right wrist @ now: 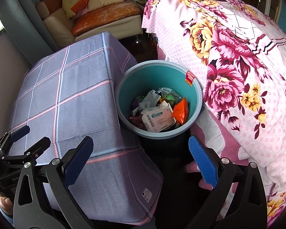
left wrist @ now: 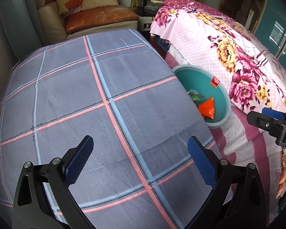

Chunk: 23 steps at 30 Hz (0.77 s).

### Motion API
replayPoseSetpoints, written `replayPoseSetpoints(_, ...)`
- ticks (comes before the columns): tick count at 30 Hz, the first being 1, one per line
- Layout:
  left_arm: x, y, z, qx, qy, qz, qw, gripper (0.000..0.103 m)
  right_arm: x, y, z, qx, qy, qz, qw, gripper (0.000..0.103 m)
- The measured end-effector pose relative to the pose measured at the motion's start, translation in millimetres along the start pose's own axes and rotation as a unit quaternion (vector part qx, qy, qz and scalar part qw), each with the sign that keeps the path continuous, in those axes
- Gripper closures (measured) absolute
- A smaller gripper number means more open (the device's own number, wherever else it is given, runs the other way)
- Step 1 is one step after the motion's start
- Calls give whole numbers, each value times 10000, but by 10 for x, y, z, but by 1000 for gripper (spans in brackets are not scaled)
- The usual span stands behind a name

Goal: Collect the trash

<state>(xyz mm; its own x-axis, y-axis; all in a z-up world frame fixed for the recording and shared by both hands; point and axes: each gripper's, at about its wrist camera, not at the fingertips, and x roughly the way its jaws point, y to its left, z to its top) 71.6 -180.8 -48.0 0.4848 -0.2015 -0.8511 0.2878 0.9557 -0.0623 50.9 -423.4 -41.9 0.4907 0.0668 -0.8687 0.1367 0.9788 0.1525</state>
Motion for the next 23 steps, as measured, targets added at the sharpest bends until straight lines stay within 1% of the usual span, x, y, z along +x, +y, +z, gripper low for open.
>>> replayPoseSetpoints(23, 267, 139, 40, -99, 242, 85, 9996, 4, 238, 41, 81, 6, 238, -68, 9997, 7)
